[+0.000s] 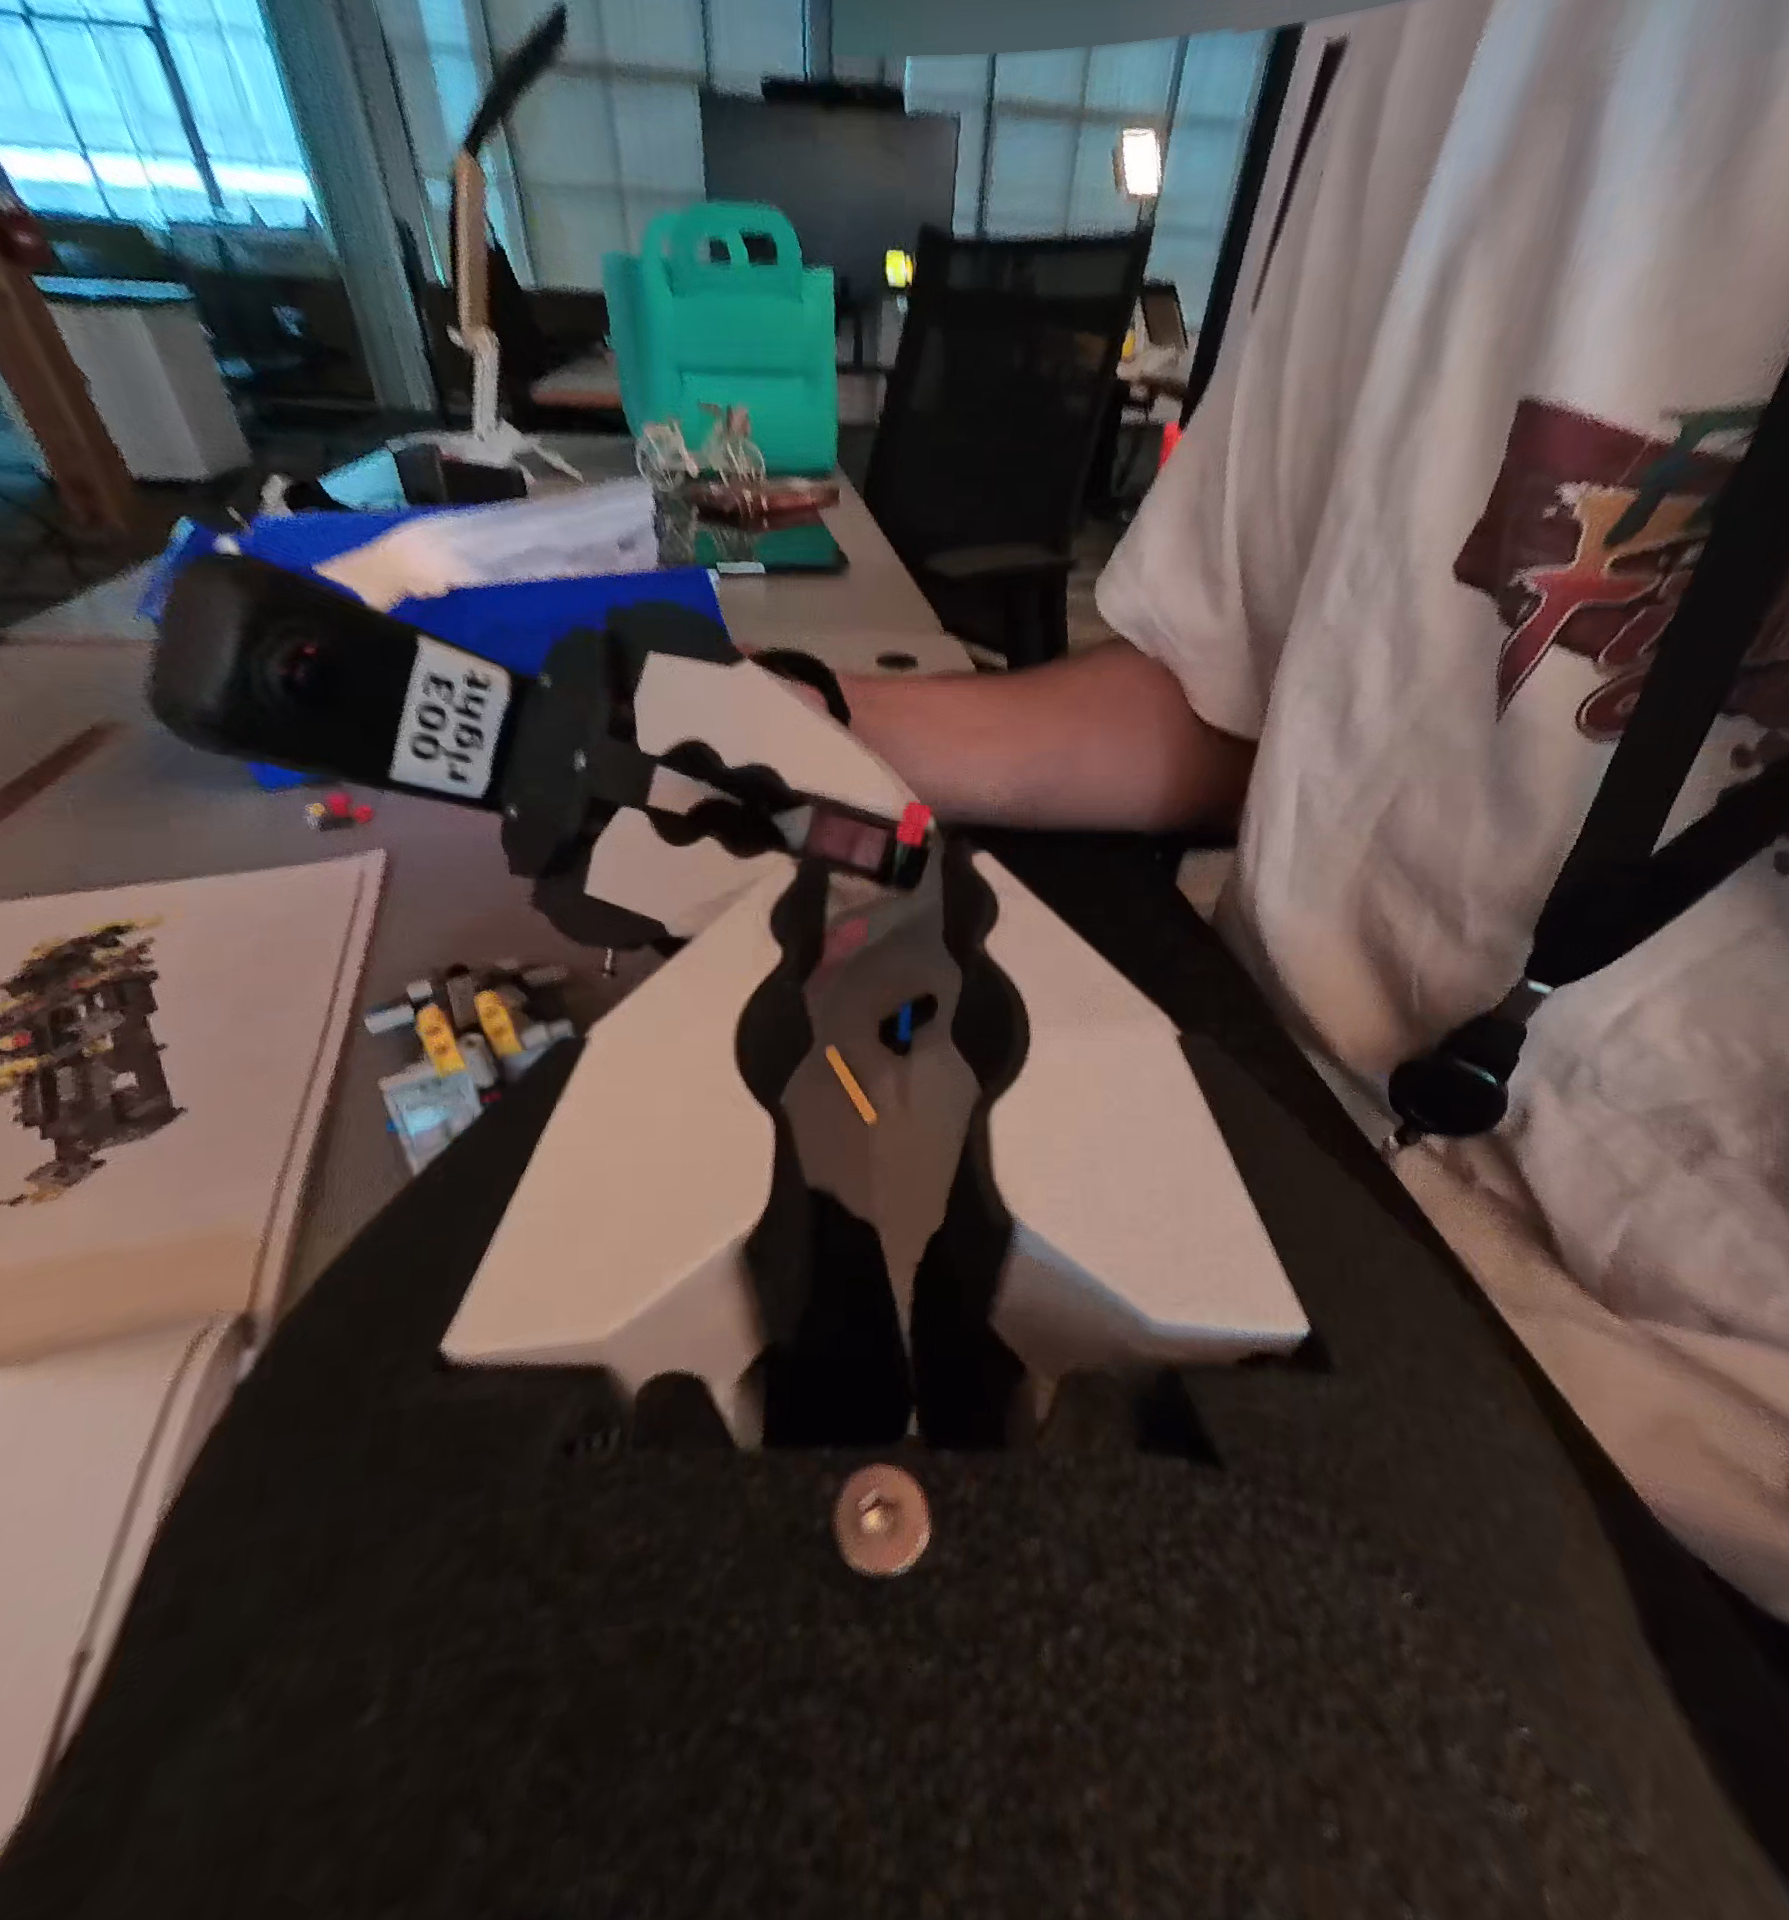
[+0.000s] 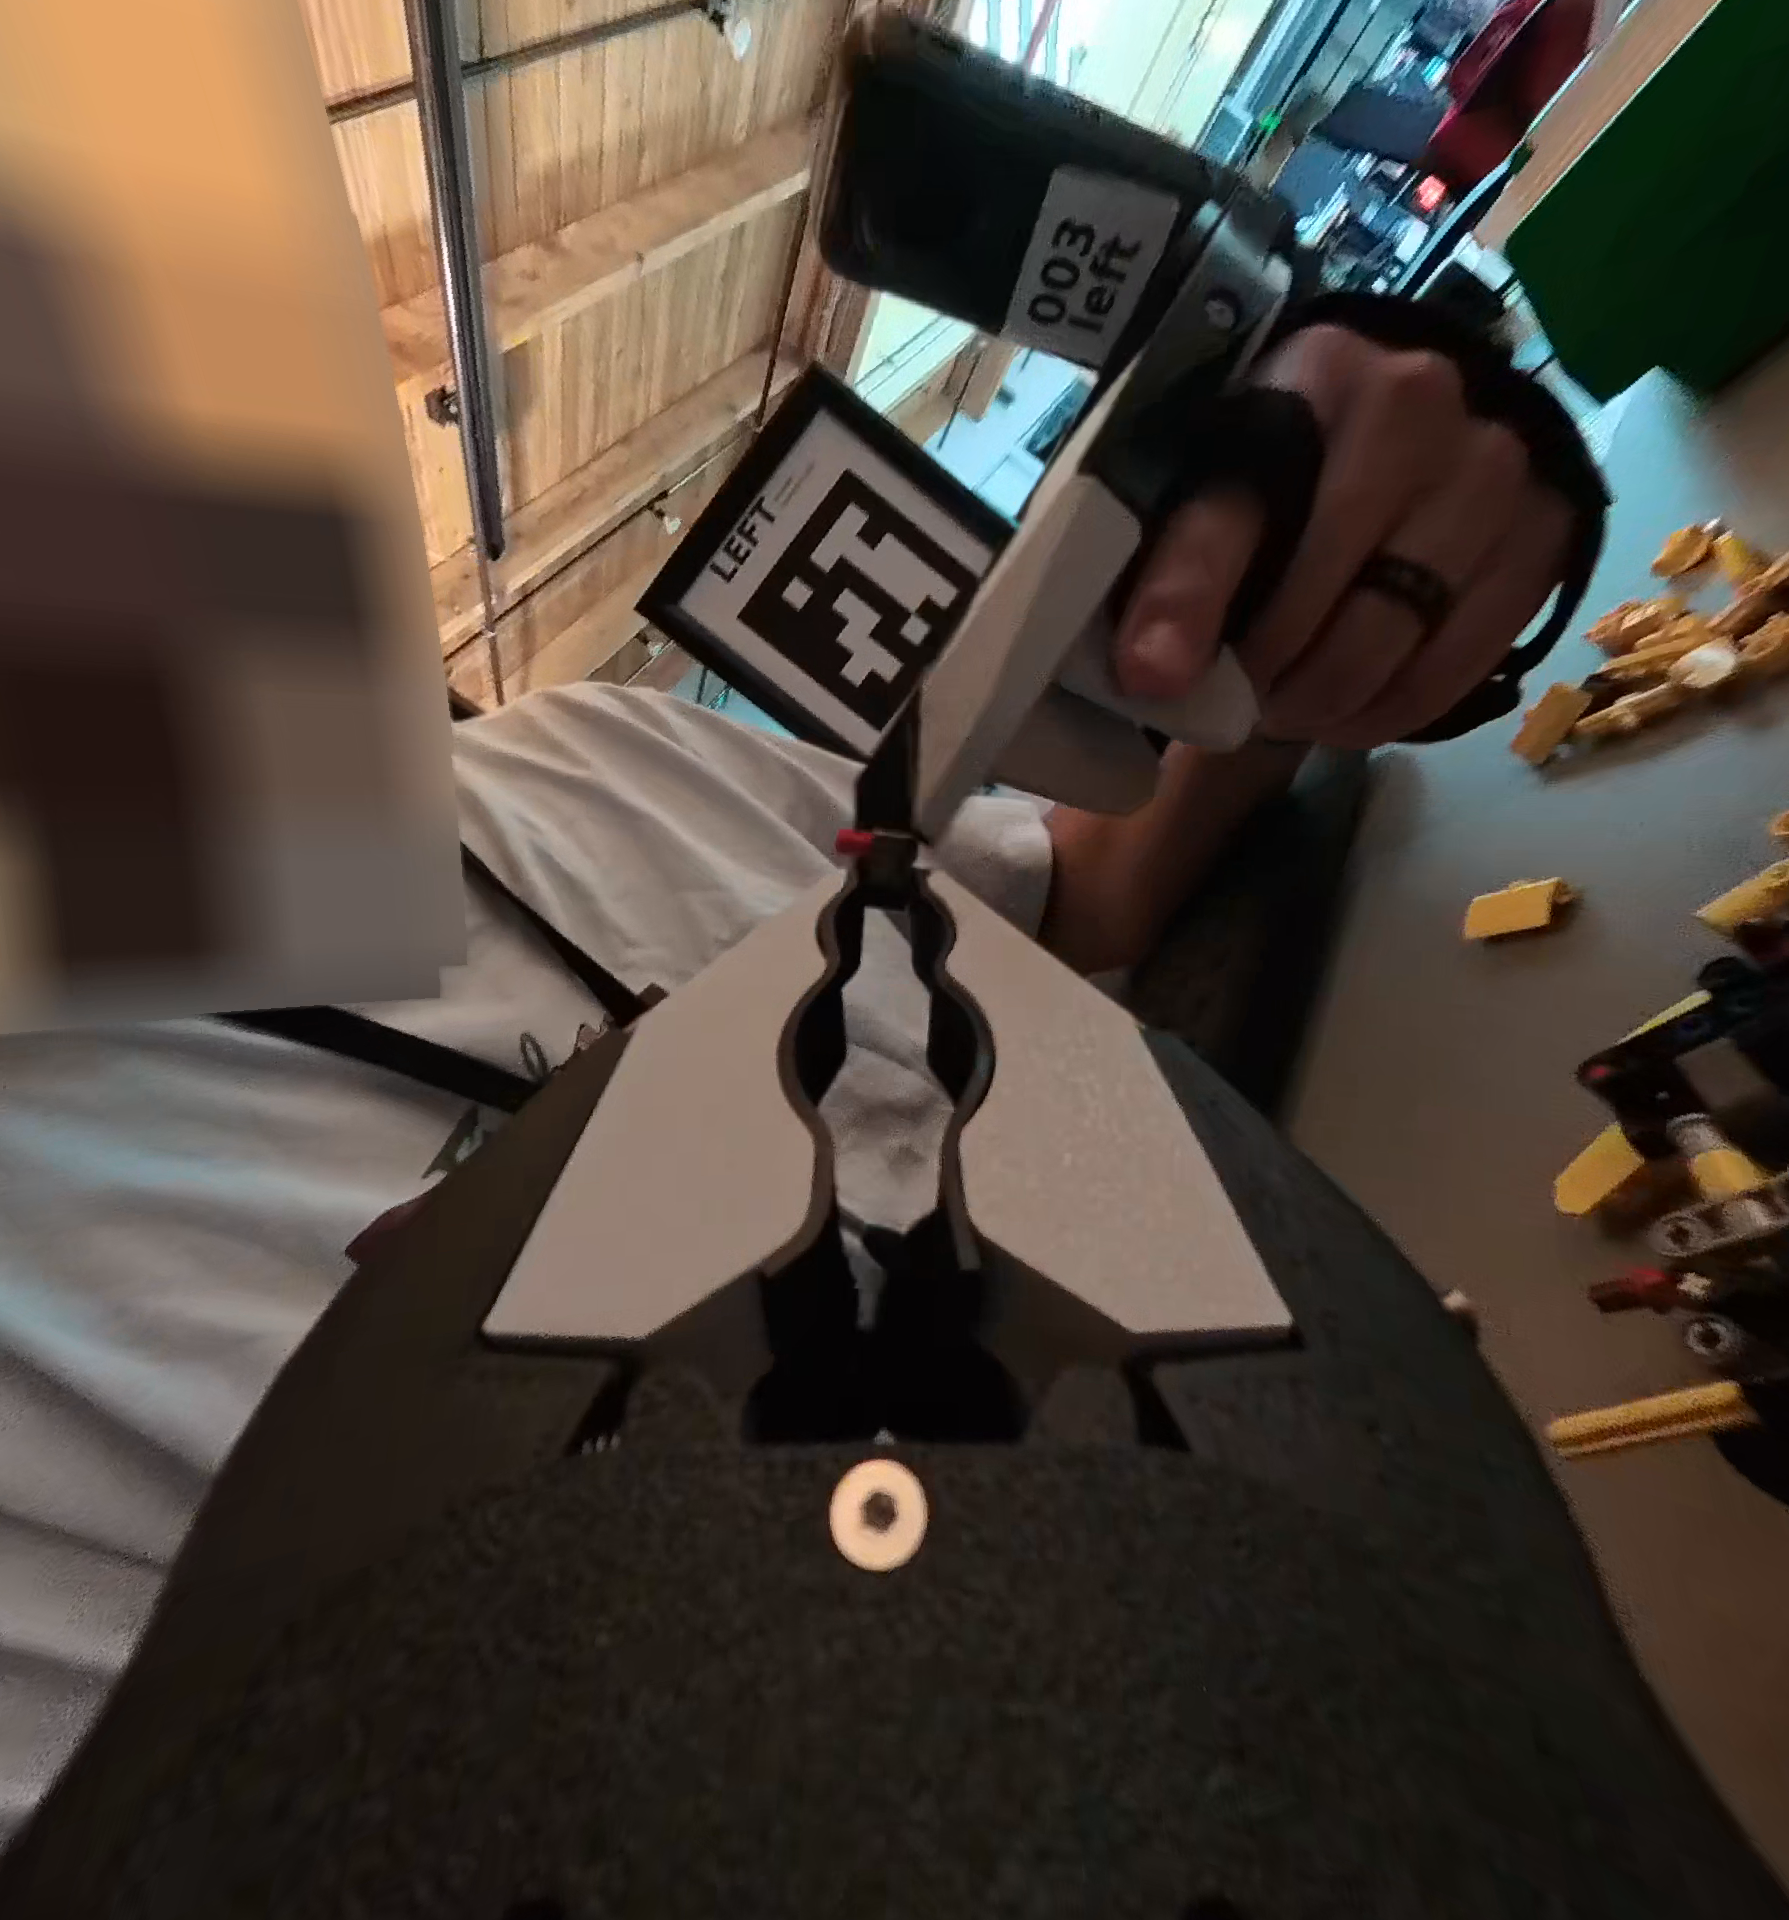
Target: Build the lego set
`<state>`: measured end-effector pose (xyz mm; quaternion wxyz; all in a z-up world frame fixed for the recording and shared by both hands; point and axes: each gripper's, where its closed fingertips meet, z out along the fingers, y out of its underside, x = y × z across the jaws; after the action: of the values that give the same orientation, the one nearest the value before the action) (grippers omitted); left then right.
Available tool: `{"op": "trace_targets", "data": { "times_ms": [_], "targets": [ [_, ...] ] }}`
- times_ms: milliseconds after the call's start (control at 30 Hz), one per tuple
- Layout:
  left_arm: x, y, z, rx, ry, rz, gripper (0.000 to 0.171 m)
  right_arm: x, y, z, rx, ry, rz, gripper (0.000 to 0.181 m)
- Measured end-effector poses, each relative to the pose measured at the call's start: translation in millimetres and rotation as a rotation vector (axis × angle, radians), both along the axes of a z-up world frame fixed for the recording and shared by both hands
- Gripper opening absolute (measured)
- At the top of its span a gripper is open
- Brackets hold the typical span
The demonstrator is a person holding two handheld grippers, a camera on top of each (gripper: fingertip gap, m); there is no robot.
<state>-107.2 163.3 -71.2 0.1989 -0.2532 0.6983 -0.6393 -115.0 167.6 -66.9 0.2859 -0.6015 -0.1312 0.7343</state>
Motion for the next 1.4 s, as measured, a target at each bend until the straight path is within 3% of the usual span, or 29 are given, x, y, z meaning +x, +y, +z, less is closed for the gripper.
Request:
{"op": "trace_targets", "data": {
  "times_ms": [133, 300, 600, 700, 833, 900, 1033, 1400],
  "targets": [
    [-2.3, -5.2, -7.9, 0.044, 0.021, -0.022, 0.015, -5.2, -4.3, -8.3, -0.010, -0.033, 0.040, 0.008],
    [3.5, 4.4, -11.5, 0.071, 0.030, 0.025, 0.006, 0.9, 4.8, -12.8, -0.025, -0.064, -0.020, 0.008],
    [28.7, 35.2, -1.2, -0.026, 0.007, 0.219, 0.005, 45.5, 41.7, -7.8, -0.026, -0.050, -0.335, 0.013],
    [47.4, 70.9, -2.2, -0.119, 0.037, 0.399, 0.005, 74.2, 57.0, -6.9, 0.006, -0.091, -0.527, 0.011],
    [62.4, 151.0, -18.7, -0.357, 0.154, 0.721, 0.005, 110.2, 69.7, 4.1, 0.119, -0.199, -0.844, 0.006],
    [60.0, 183.5, -32.3, -0.436, 0.211, 0.843, 0.005, 114.7, 69.4, 10.0, 0.190, -0.263, -0.931, 0.005],
    [54.4, 211.7, -44.3, -0.509, 0.253, 0.926, 0.005, 111.2, 70.4, 9.1, 0.230, -0.356, -0.978, 0.004],
    [53.9, 224.7, -57.4, -0.621, 0.308, 0.940, 0.005, 115.2, 72.7, -0.6, 0.185, -0.426, -1.009, 0.004]
  ]
}}
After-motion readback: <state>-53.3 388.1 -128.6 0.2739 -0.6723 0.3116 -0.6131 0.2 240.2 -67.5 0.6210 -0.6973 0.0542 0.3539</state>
